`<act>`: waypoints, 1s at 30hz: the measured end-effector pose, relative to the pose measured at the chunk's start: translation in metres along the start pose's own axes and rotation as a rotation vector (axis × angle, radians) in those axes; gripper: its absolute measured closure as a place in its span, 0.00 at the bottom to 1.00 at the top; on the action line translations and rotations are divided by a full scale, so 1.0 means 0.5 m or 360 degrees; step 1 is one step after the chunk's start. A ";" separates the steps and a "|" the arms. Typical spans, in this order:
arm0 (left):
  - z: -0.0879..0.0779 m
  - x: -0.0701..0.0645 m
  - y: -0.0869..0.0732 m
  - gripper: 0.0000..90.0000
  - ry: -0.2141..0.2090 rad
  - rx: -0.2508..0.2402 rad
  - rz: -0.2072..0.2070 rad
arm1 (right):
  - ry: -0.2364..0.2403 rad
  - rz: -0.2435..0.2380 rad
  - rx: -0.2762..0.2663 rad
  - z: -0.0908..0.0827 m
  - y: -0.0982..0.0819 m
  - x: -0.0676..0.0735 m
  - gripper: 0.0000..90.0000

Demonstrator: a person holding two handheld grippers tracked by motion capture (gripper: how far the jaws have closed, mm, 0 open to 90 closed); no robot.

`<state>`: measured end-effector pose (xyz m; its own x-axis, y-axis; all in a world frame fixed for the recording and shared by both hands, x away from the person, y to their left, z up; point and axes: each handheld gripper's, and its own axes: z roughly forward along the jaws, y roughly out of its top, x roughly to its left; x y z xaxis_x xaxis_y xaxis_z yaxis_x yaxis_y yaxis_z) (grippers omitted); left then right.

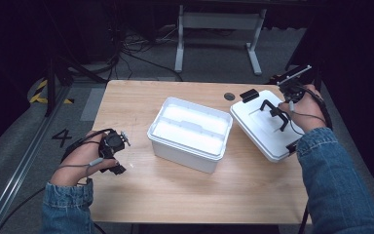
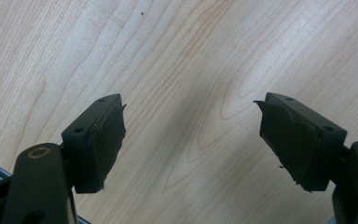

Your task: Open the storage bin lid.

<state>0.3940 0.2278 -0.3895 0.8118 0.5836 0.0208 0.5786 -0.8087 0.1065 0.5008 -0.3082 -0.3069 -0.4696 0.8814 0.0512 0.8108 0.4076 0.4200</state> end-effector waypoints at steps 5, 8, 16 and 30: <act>0.000 0.000 0.001 0.26 -0.0004 0.0009 0.0006 | 0.0015 0.0025 0.0010 0.038 -0.011 -0.006 0.93; 0.001 0.000 0.002 0.26 0.0004 0.0005 0.0008 | 0.0004 0.0028 0.0007 0.062 -0.020 -0.010 0.93; 0.005 0.001 0.002 0.26 0.0000 0.0016 0.0002 | 0.0023 0.0038 0.0047 0.101 -0.031 -0.010 0.93; 0.006 0.000 0.003 0.26 -0.0003 0.0018 -0.0006 | 0.0076 0.0066 0.0063 0.153 -0.050 -0.010 0.93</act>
<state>0.3951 0.2261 -0.3924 0.8098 0.5864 0.0185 0.5824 -0.8073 0.0955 0.5098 -0.3046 -0.3872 -0.4507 0.8857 0.1113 0.8426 0.3810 0.3805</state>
